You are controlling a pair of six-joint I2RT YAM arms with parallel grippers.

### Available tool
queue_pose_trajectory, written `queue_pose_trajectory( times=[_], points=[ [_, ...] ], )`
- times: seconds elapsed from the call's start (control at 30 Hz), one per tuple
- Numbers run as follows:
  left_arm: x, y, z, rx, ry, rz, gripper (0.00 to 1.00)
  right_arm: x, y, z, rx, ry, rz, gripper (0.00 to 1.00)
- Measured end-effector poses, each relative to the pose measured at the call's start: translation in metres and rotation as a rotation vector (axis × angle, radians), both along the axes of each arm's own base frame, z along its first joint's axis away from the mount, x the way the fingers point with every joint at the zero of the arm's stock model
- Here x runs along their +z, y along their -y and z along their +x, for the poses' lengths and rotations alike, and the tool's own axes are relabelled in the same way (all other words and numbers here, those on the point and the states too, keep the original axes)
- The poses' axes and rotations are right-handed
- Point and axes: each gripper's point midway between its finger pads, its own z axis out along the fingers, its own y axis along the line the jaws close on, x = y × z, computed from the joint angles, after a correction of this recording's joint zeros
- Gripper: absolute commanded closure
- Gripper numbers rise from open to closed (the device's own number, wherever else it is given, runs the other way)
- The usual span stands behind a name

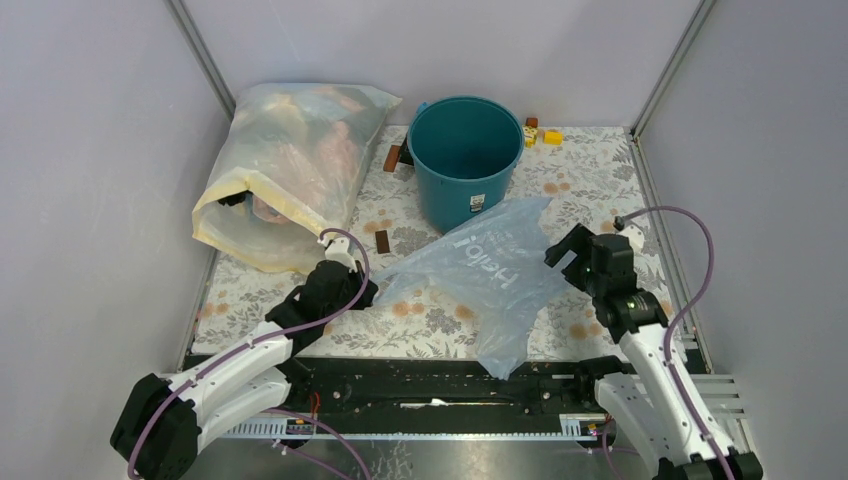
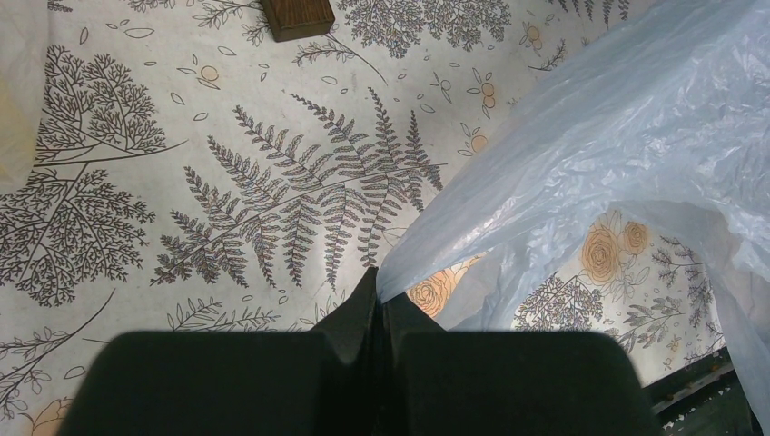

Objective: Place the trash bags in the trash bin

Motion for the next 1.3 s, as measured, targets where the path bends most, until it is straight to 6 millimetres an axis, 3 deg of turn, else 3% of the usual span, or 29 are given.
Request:
queue_pose_trajectory(
  times=[0.1,0.23,0.3,0.37,0.43,0.57,0.67,0.8,0.9,1.17,1.3],
  points=[
    [0.0,0.0,0.0,0.0,0.0,0.0,1.0,-0.013,-0.015,0.006,0.06,-0.05,0.039,0.0],
    [-0.001,0.0,0.0,0.001,-0.002,0.001,1.0,-0.035,-0.019,0.011,0.058,-0.131,0.052,0.02],
    [-0.001,0.0,0.0,0.001,-0.002,0.001,1.0,-0.044,-0.018,0.011,0.049,-0.159,0.05,0.17],
    [-0.001,0.0,0.0,0.001,-0.002,0.001,1.0,-0.049,-0.018,0.012,0.046,-0.176,0.046,0.5],
    [0.0,0.0,0.0,0.0,-0.002,0.001,1.0,-0.053,-0.018,0.013,0.046,-0.183,0.047,0.76],
    [0.0,0.002,-0.001,-0.01,-0.004,-0.003,1.0,-0.052,-0.02,0.014,0.066,-0.173,0.043,0.98],
    [-0.002,0.01,-0.008,-0.064,-0.03,-0.025,1.0,-0.042,-0.025,0.013,0.105,-0.136,0.05,1.0],
    [0.004,0.028,-0.02,-0.155,-0.078,-0.088,1.0,-0.016,-0.035,0.011,0.177,-0.075,0.075,1.0],
    [0.031,0.044,-0.022,-0.209,-0.072,-0.164,1.0,0.021,-0.041,0.013,0.222,-0.007,0.085,1.0],
    [0.159,0.077,-0.027,-0.359,0.084,-0.365,1.0,0.143,-0.042,0.008,0.27,0.248,0.064,1.0],
    [0.203,0.083,-0.027,-0.393,0.12,-0.38,1.0,0.203,-0.04,0.005,0.276,0.358,0.053,1.0]
  ],
)
